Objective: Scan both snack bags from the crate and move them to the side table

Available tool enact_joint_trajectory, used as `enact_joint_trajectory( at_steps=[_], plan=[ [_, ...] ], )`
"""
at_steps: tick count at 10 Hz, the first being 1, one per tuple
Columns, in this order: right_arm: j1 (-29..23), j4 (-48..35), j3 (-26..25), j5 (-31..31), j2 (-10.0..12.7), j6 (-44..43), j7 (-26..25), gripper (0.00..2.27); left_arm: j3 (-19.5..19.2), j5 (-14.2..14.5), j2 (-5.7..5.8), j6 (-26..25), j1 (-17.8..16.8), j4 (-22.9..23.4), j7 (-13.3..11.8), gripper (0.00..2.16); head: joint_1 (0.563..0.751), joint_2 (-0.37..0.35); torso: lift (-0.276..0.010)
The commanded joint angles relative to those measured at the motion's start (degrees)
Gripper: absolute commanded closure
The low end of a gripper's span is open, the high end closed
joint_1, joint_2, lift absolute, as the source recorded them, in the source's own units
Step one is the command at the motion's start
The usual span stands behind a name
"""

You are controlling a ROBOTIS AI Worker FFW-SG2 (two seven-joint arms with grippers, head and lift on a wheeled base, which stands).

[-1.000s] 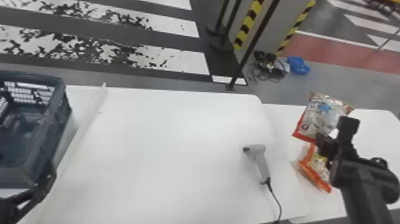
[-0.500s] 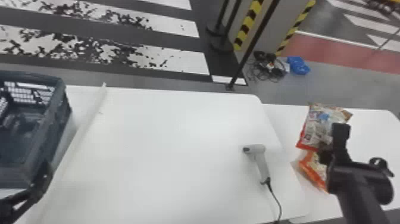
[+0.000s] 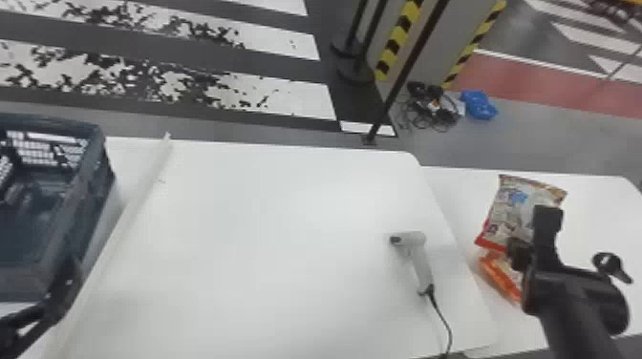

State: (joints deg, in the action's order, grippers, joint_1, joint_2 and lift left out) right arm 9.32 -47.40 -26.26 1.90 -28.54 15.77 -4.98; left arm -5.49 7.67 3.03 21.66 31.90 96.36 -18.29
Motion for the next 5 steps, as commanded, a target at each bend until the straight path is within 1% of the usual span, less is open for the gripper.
enact_joint_trajectory(
  at_steps=[1,4,5],
  plan=[
    [0.0,0.03,-0.19,-0.85,0.15,0.54,-0.73,0.02,-0.05,0.33,0.13,0.0,0.0,0.05,-0.17,0.1,0.695,-0.35,-0.029],
    [-0.79,-1.02,-1.42,-2.34,0.33,0.71,-3.02,0.04,-0.22,0.68,0.13,0.0,0.27,0.14,-0.26,0.1,0.695,-0.35,-0.029],
    [-3.08,-5.07,-2.21,-3.04,1.47,0.36,-5.56,0.04,-0.4,0.68,0.13,0.0,0.35,0.49,-0.26,0.1,0.695,-0.35,-0.029]
  ],
)
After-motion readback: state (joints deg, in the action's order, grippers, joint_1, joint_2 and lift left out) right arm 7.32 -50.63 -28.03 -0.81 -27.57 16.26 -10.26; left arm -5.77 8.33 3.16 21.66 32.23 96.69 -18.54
